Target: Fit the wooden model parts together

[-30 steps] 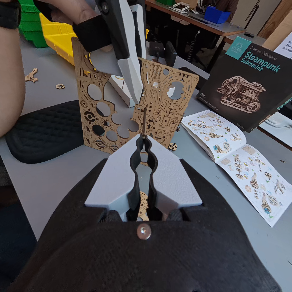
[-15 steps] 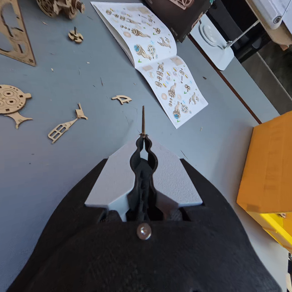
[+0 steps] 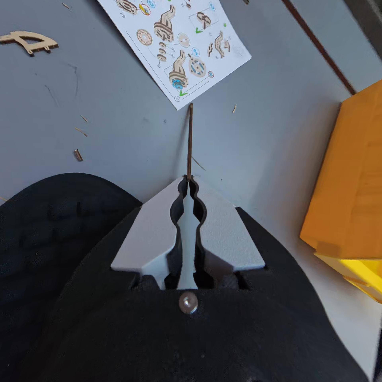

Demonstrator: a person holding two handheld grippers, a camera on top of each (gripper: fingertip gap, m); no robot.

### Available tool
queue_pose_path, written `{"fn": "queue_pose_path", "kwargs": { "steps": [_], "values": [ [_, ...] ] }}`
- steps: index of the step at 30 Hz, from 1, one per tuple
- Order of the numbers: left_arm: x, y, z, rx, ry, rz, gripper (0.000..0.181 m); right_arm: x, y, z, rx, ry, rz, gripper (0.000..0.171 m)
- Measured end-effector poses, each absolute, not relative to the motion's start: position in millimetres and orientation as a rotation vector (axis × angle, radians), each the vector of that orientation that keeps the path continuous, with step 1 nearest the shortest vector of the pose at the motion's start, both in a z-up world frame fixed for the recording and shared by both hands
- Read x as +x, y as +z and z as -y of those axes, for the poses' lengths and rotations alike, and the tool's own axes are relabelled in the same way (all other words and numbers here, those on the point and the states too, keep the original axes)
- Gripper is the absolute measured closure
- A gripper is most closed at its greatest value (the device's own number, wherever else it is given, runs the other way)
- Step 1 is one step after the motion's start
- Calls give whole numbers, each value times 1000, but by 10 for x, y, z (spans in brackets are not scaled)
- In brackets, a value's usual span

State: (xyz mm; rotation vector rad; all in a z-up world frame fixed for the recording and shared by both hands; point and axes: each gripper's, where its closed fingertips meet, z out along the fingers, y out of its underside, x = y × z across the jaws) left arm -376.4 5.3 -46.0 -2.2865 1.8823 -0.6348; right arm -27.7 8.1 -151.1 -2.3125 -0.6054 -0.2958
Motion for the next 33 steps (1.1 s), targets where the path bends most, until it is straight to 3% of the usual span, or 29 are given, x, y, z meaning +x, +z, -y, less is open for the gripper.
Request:
{"fn": "queue_pose_path", "kwargs": {
  "steps": [4, 10, 16, 22, 25, 28, 31, 33],
  "values": [
    [-3768, -467, -65, -2301, -636, -1871, 179, -128, -1593, -115, -2360, -132, 460, 170],
    [-3771, -470, -76, -2313, -645, -1860, 179, -33, -1568, -54, -2364, -65, 432, 152],
    [-3769, -465, -56, -2305, -674, -1876, 180, -299, -1246, -30, -2192, 22, 521, 150],
    [-3777, -487, -74, -2295, -713, -1913, 180, -1661, -275, -36, -1723, 512, 732, 133],
    [-3780, -499, -87, -2299, -758, -1924, 179, -2419, 3, -68, -1640, 779, 857, 113],
    [-3771, -516, -103, -2294, -804, -1938, 180, -3073, 124, -161, -1584, 924, 1016, 105],
    [-3749, -539, -107, -2295, -851, -1949, 179, -3420, -38, -465, -1642, 822, 1187, 100],
    [-3741, -550, -103, -2293, -875, -1960, 179, -3520, -233, -570, -1720, 843, 1306, 105]
  ]
}}
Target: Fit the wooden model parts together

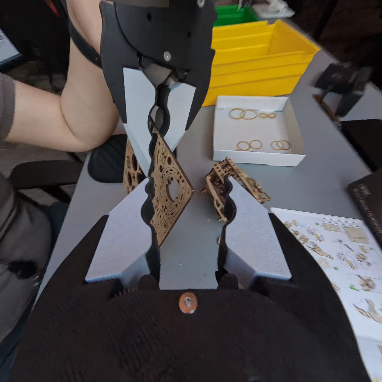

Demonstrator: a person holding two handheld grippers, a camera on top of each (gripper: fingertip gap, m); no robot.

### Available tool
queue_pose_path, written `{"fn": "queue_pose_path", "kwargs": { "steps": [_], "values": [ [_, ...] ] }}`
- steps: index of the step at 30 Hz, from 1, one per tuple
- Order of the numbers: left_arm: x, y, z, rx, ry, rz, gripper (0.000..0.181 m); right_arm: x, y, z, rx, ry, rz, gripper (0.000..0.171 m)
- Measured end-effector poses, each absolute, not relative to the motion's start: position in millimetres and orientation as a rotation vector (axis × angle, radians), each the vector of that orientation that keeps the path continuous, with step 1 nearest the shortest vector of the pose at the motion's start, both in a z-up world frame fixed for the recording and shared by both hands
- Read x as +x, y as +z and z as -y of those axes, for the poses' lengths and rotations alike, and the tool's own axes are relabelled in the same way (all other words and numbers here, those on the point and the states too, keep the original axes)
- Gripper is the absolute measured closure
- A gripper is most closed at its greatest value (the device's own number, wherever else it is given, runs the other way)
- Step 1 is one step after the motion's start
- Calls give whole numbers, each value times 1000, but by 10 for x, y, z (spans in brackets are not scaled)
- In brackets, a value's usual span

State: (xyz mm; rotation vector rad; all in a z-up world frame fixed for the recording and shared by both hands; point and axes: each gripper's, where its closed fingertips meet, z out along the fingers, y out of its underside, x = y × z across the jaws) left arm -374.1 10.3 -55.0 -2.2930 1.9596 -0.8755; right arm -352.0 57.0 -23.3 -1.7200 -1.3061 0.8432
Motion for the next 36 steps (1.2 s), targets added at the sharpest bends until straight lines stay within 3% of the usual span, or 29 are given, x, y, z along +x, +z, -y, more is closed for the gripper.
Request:
{"fn": "queue_pose_path", "kwargs": {
  "steps": [4, 7, 12, 22, 30, 36],
  "values": [
    [-3745, -562, -119, -2295, -892, -1967, 180, -3642, -382, -371, -1821, 1163, 1463, 122],
    [-3713, -565, -119, -2283, -919, -1977, 179, -3723, -402, -321, -1735, 1142, 1528, 147],
    [-3690, -558, -51, -2267, -979, -2014, 180, -3701, -406, -182, -1708, 1210, 1583, 166],
    [-3740, -407, -178, -2255, -1079, -1895, 167, -3659, -444, -216, -1696, 1242, 1548, 164],
    [-3671, -399, -197, -2219, -1164, -1903, 181, -3651, -453, -218, -1687, 1228, 1547, 164],
    [-3676, -417, -225, -2235, -1179, -1891, 181, -3658, -474, -300, -1713, 1190, 1507, 158]
  ]
}}
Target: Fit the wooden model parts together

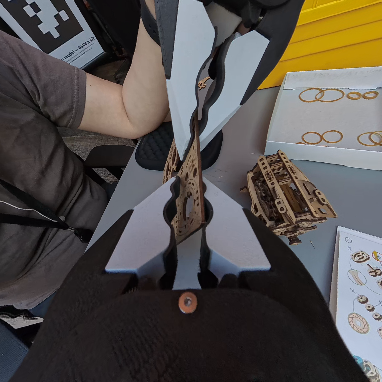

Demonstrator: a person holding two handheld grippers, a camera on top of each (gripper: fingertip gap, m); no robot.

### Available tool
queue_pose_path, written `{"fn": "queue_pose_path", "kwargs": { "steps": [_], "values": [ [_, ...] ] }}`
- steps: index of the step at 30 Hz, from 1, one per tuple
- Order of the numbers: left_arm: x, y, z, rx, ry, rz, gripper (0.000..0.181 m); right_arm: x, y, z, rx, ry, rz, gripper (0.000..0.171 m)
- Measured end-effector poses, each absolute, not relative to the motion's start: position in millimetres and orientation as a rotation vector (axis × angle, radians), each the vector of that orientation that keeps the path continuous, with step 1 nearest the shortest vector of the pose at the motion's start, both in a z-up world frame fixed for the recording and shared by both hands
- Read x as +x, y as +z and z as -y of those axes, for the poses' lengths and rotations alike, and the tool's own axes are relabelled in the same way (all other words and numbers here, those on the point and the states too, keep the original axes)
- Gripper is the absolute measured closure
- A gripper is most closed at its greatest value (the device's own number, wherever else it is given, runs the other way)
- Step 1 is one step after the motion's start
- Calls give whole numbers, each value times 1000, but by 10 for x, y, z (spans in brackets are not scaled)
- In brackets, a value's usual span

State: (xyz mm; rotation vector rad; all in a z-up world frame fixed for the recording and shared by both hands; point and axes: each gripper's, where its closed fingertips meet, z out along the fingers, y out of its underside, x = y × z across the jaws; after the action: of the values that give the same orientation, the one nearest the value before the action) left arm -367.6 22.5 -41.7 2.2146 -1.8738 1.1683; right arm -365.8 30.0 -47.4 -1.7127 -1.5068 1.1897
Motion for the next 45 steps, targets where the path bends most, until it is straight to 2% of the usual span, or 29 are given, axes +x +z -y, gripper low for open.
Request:
{"fn": "queue_pose_path", "kwargs": {
  "steps": [8, 12, 17, 29, 34, 37, 39, 42, 45],
  "values": [
    [-3736, -476, -246, 2364, 848, 2027, 176, -3659, -453, -236, -1688, 1234, 1534, 163],
    [-3831, -504, -390, 2480, 475, 2219, 157, -3663, -440, -221, -1650, 1243, 1544, 163],
    [-3858, -421, -451, 2563, 157, 2375, 148, -3674, -421, -204, -1617, 1242, 1553, 163],
    [-3845, -462, -470, 2539, -260, 2508, 157, -3672, -441, -227, -1610, 1259, 1536, 162],
    [-3799, -368, -445, 2581, 23, 2516, 160, -3689, -415, -210, -1598, 1259, 1519, 163],
    [-3799, -107, -463, 2712, 386, 2442, 159, -3672, -420, -209, -1605, 1255, 1495, 163],
    [-3791, 150, -448, 2832, 675, 2355, 151, -3648, -414, -203, -1602, 1266, 1476, 163],
    [-3780, 399, -190, 2916, 1168, 2136, 150, -3623, -418, -229, -1600, 1268, 1460, 163],
    [-3877, 137, 149, 2972, 1318, 1947, 156, -3635, -406, -236, -1590, 1326, 1432, 164]
  ]
}}
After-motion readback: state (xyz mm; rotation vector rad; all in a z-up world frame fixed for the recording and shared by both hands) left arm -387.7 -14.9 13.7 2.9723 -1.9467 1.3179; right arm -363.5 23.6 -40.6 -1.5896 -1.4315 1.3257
